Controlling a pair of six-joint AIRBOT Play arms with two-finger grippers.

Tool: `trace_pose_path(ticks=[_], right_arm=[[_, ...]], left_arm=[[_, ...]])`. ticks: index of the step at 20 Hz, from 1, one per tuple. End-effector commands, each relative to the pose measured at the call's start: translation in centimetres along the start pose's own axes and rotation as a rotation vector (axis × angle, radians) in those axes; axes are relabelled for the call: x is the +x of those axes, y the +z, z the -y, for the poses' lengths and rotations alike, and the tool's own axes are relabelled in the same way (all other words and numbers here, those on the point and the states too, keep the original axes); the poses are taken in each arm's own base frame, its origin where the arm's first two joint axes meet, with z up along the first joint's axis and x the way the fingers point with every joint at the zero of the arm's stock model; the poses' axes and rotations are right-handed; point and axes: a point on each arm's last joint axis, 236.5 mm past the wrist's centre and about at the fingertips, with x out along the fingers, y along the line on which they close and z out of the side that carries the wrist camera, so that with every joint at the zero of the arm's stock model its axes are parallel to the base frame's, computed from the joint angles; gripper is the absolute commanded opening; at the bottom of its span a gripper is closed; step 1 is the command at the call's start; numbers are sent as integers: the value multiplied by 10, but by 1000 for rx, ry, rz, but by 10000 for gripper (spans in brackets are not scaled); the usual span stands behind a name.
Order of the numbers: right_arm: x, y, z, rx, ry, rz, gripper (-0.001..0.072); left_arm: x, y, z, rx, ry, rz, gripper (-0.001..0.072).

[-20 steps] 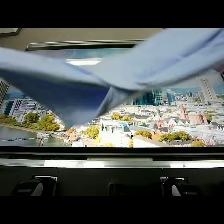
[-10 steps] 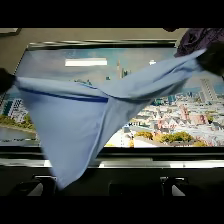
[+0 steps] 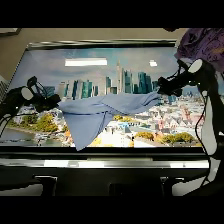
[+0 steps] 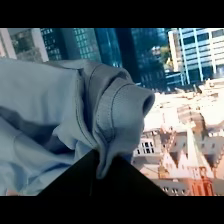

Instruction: Fold the clothes and pants, and hang the long-sleeved shirts on hangers.

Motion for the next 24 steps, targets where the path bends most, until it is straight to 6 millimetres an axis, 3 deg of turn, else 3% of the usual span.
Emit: trace_pose_path(ticks=[1,2,4,7,10,12,13,15,18,20,24], right_arm=[[31,22,7,30,9,51,36],[31,26,6,37,17,71,59],[23,29,7,77,19,83,338],[-21,23,20,102,41,64,411],[-74,-8,63,144,66,-36,418],[-86,-27,85,215,85,-48,420],[-81,-39,87,254,109,-52,449],[-52,-80,79,312,155,-99,542],[0,-121,34,419,346,-84,541],[26,-125,12,458,424,-36,540],[55,-112,-2,440,361,79,540]], left_arm=[[26,-10,-3,-15,10,-50,21],[26,-8,-3,-14,8,-47,20],[25,-8,-2,-17,5,-46,21],[24,-9,1,-25,-6,-48,21],[24,-9,4,-33,-16,-51,21],[24,-11,4,-37,-19,-58,21],[24,-12,4,-37,-19,-61,21],[24,-13,4,-37,-17,-66,21],[24,-13,4,-36,-17,-66,21],[24,-13,4,-37,-17,-66,21],[24,-13,4,-37,-17,-66,21]])
